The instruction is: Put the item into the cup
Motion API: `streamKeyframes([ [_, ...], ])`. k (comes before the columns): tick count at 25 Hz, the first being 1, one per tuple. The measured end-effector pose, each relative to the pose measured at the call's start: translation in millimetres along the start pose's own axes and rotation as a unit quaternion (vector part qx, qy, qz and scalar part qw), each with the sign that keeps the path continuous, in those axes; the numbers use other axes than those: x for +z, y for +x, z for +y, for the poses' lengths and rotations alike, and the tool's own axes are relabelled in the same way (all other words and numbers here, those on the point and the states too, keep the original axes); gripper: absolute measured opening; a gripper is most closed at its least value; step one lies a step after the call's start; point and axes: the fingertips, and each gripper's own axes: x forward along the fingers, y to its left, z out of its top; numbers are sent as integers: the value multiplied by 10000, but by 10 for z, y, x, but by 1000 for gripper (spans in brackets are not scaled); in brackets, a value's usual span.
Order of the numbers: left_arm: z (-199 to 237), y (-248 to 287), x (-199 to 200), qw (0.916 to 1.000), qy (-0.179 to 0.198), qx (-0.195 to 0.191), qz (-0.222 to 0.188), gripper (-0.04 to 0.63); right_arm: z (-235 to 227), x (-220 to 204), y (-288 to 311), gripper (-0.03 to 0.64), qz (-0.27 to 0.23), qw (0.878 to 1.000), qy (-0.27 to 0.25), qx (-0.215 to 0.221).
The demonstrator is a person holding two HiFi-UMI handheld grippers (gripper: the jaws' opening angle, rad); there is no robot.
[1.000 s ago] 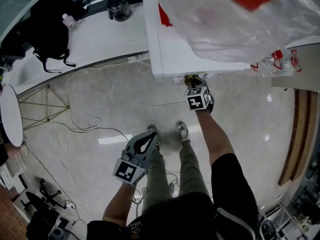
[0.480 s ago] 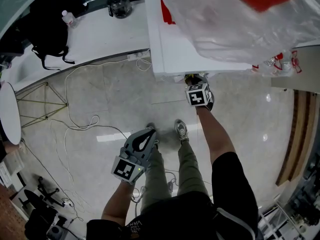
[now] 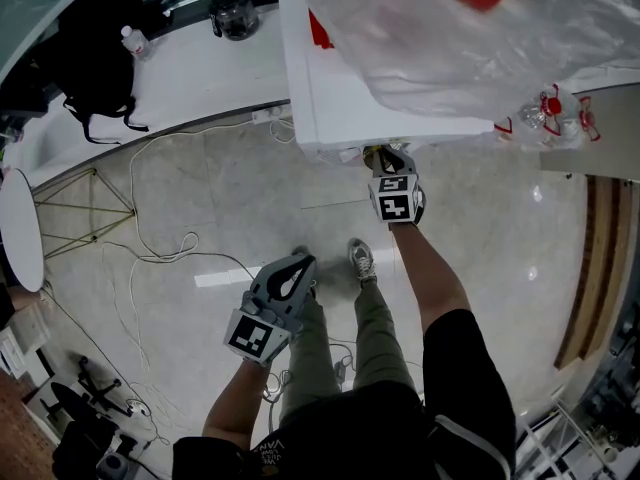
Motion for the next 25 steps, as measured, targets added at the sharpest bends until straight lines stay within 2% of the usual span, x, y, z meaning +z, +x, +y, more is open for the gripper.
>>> streamKeyframes([
  [10, -79, 10, -86, 10000, -24, -34, 91, 20, 26, -102, 99, 52, 329, 9986, -394, 158],
  [15, -69, -13, -41, 9999, 38, -55, 77, 20, 24, -118, 67, 54, 265, 9996, -117, 53],
  [25, -172, 80, 166, 9995, 207, -231, 35, 20, 6, 64, -383, 52, -417, 9975, 575, 30],
])
